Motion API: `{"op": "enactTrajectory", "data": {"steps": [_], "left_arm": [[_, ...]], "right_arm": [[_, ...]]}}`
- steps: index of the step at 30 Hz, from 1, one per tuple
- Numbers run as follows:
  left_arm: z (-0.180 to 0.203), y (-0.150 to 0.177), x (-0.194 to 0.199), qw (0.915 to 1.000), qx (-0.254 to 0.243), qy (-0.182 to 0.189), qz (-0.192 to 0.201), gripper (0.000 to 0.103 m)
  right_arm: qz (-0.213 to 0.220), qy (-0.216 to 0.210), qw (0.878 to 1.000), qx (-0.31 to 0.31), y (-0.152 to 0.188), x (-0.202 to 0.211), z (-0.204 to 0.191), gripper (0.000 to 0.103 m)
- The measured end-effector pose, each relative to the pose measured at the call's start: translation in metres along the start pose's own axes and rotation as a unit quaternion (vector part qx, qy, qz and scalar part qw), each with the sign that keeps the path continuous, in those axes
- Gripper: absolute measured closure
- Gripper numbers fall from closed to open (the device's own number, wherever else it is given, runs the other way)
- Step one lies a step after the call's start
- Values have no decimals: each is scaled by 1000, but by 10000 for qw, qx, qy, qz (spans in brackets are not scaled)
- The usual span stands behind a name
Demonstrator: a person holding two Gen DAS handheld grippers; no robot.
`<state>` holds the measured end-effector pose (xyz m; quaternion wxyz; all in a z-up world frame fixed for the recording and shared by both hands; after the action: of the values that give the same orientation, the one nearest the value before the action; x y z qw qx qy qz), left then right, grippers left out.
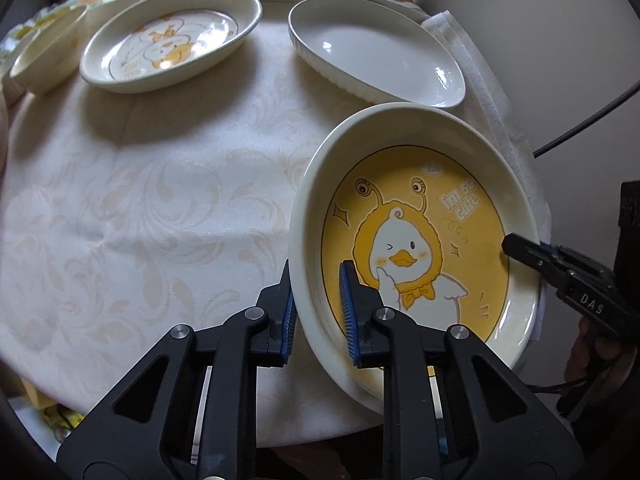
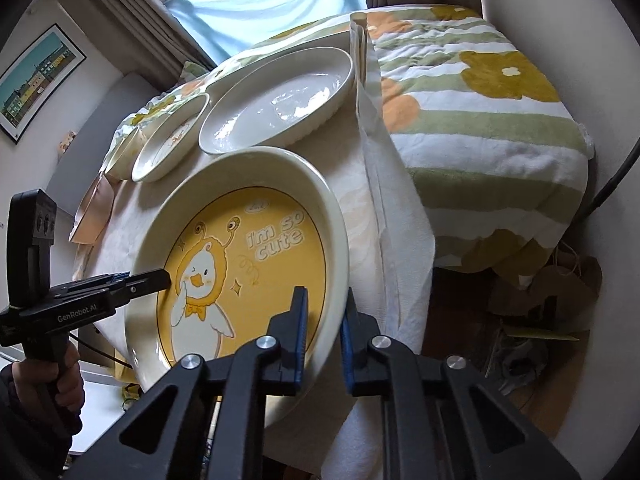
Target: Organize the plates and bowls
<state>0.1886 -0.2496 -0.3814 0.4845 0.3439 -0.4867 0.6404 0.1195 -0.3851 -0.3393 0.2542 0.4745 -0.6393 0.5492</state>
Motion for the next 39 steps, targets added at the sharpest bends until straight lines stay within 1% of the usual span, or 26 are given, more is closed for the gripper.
{"op": "enactTrajectory", "data": {"steps": [3, 6, 8, 13, 19, 23, 25, 29, 31, 32, 35, 38, 39], "left_arm": [[1, -1, 0, 10000, -19, -36, 24, 85], [1, -3, 4, 10000, -11, -61, 63, 85], [2, -4, 7, 9999, 5, -80, 83, 85], [-3, -5, 30, 9996, 60, -97, 266, 85], [-30, -10, 80, 9978, 291, -31, 590, 85], [-66, -18, 115, 9962, 366, -82, 783, 85], [-92, -19, 131, 9953, 413, -106, 868, 85], [-146, -27, 148, 9940, 551, -213, 922, 85], [-164, -31, 149, 9938, 595, -261, 903, 85], [-180, -32, 151, 9937, 621, -292, 885, 85], [-216, -31, 150, 9939, 651, -380, 802, 85], [-249, -32, 144, 9942, 685, -446, 702, 85], [-253, -33, 138, 9942, 687, -474, 684, 85]], "right_arm": [[29, -52, 10000, 38, 0, 2, 0, 89], [50, 26, 9997, 219, -2, 5, -3, 89], [77, 4, 9997, 230, -3, 7, -5, 89], [169, -34, 9991, 390, -10, 17, -19, 89], [342, -110, 9970, 684, -33, 33, -58, 89], [473, -232, 9951, 837, -53, 35, -98, 89], [487, -303, 9943, 894, -60, 31, -120, 89], [405, -466, 9934, 966, -69, 7, -171, 89], [347, -518, 9934, 958, -70, -6, -188, 89], [299, -558, 9934, 956, -71, -16, -202, 89], [195, -634, 9935, 927, -71, -38, -226, 89], [84, -660, 9936, 915, -71, -60, -249, 89], [51, -668, 9936, 905, -71, -69, -256, 89]]}}
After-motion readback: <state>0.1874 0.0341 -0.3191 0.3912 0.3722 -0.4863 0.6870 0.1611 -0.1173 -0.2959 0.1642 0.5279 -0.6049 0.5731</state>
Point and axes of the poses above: each gripper's, at about its wrist camera, not at the fingertips, and x roughly against the way its jaws point, z to its right, y to its underside, the point moved 9 cm from there along -x, roughly the way its jaws point, and after that the axes turned 10 degrees about x, right-handed, at the moved point
